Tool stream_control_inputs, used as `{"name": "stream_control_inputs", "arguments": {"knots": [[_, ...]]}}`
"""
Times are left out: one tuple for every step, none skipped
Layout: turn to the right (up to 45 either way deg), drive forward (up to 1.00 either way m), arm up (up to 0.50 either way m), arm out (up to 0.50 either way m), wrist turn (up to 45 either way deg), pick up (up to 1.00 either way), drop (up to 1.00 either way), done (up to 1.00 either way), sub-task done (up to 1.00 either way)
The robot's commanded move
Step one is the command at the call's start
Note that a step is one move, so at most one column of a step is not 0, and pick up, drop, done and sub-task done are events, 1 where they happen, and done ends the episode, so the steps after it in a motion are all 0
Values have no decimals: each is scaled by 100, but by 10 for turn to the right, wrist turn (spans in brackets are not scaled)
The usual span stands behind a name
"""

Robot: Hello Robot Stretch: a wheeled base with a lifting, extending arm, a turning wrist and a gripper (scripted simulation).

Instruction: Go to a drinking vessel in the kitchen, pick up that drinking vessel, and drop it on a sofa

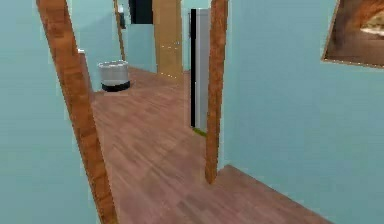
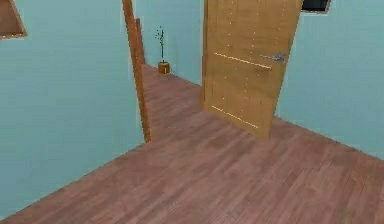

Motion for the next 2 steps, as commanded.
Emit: {"name": "stream_control_inputs", "arguments": {"knots": [[0, 90, 0, 0, 0, 0, 0, 0, 0], [-240, 0, 0, 0, 0, 0, 0, 0, 0]]}}
